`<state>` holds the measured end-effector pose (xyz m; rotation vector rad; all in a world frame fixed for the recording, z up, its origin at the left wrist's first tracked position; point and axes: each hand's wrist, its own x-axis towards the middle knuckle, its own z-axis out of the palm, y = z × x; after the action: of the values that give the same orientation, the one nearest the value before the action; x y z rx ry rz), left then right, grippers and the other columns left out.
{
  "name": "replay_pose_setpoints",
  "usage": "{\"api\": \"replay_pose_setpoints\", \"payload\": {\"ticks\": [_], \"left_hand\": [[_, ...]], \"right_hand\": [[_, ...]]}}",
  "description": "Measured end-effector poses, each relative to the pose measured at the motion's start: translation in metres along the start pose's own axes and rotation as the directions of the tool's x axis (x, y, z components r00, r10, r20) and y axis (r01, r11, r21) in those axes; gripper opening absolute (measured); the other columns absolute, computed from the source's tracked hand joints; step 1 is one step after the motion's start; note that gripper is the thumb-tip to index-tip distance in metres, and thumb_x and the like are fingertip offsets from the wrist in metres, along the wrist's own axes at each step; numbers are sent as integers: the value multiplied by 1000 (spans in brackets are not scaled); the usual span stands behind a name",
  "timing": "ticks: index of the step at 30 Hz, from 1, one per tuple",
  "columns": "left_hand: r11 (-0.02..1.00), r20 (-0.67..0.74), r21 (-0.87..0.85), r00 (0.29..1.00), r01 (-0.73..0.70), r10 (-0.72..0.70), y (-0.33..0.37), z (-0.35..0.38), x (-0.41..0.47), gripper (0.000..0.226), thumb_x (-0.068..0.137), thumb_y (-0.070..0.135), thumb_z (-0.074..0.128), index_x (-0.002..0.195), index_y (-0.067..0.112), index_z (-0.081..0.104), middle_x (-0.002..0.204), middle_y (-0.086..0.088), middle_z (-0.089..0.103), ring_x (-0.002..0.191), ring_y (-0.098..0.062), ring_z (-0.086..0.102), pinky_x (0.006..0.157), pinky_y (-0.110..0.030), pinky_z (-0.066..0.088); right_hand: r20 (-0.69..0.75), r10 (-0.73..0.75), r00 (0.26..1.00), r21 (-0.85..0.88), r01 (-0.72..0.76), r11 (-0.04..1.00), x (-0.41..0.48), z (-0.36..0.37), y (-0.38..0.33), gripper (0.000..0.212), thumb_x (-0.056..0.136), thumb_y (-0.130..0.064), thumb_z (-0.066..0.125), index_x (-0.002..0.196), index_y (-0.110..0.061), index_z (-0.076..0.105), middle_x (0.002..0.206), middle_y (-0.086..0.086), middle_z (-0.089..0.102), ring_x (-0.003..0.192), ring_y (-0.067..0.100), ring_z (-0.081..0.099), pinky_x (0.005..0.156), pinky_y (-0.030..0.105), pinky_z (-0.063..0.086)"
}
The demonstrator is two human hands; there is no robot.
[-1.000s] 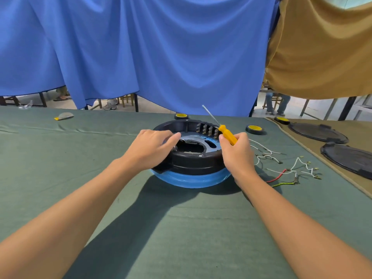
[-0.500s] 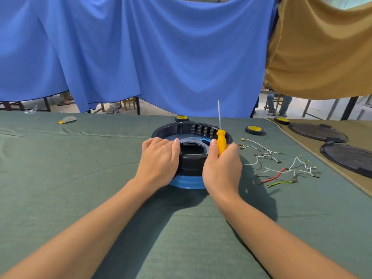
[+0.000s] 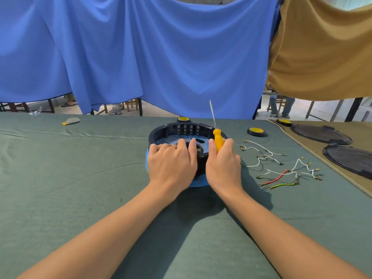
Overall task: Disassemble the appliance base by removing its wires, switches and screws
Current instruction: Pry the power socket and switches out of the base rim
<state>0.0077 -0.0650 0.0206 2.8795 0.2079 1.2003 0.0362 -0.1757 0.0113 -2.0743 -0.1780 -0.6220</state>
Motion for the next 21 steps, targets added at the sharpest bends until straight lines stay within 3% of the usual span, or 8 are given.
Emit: {"api": "replay_pose_setpoints", "payload": {"ticks": [2, 5, 7, 11, 15, 18, 21], "left_hand": [[991, -69, -18, 989, -133, 132, -19, 1, 7, 54, 100, 43, 22, 63, 18, 52, 50, 2, 58, 51, -23, 59, 71, -35, 40], [930, 98, -155, 932, -333, 350, -50, 7, 17, 67, 97, 55, 7, 88, 22, 64, 84, 8, 69, 86, -13, 64, 93, -32, 36], [907, 117, -188, 909, -376, 401, -58, 13, 20, 68, 95, 61, 8, 102, 23, 64, 96, 9, 68, 93, -15, 62, 89, -32, 39], [914, 47, -35, 913, -405, 406, -46, 22, 20, 60, 94, 61, 17, 93, 21, 62, 82, 7, 67, 79, -18, 63, 72, -31, 36], [938, -28, 39, 938, -344, 345, -27, 24, 16, 48, 95, 53, 35, 76, 17, 62, 64, 4, 63, 64, -23, 62, 64, -34, 33], [951, -97, 67, 946, -302, 308, -17, 27, 14, 46, 95, 49, 41, 71, 16, 61, 58, 2, 60, 56, -24, 59, 60, -33, 30], [951, -137, 100, 943, -292, 304, -15, 33, 16, 48, 97, 49, 40, 70, 15, 60, 58, 0, 60, 55, -25, 59, 59, -33, 34]], "right_hand": [[58, 3, 998, 16, -4, 1000, 9, -5, 6, 30, 103, -45, 33, 82, -24, 33, 75, -3, 45, 68, 7, 40, 56, 30, 29], [184, -12, 983, -48, 22, 999, 27, -13, 15, 30, 103, -45, 33, 88, -20, 34, 75, 0, 46, 68, 15, 45, 54, 31, 30], [254, -13, 967, -97, 39, 994, 39, -15, 17, 29, 103, -45, 33, 92, -18, 35, 77, 4, 48, 70, 18, 47, 55, 34, 32], [279, -19, 960, -129, 57, 990, 48, -15, 13, 28, 104, -42, 34, 95, -16, 40, 79, 6, 50, 73, 25, 51, 59, 34, 35], [141, -170, 975, -113, 186, 976, 36, -19, 14, 23, 103, -31, 41, 99, -10, 49, 92, 5, 52, 88, 27, 50, 75, 37, 39], [89, -233, 968, -122, 243, 962, 28, -23, 20, 21, 103, -28, 44, 93, -11, 50, 87, 4, 52, 84, 26, 50, 73, 37, 39], [149, -252, 956, -60, 264, 963, 23, -26, 25, 26, 102, -28, 46, 121, -14, 55, 83, 3, 61, 80, 29, 56, 74, 40, 44]]}}
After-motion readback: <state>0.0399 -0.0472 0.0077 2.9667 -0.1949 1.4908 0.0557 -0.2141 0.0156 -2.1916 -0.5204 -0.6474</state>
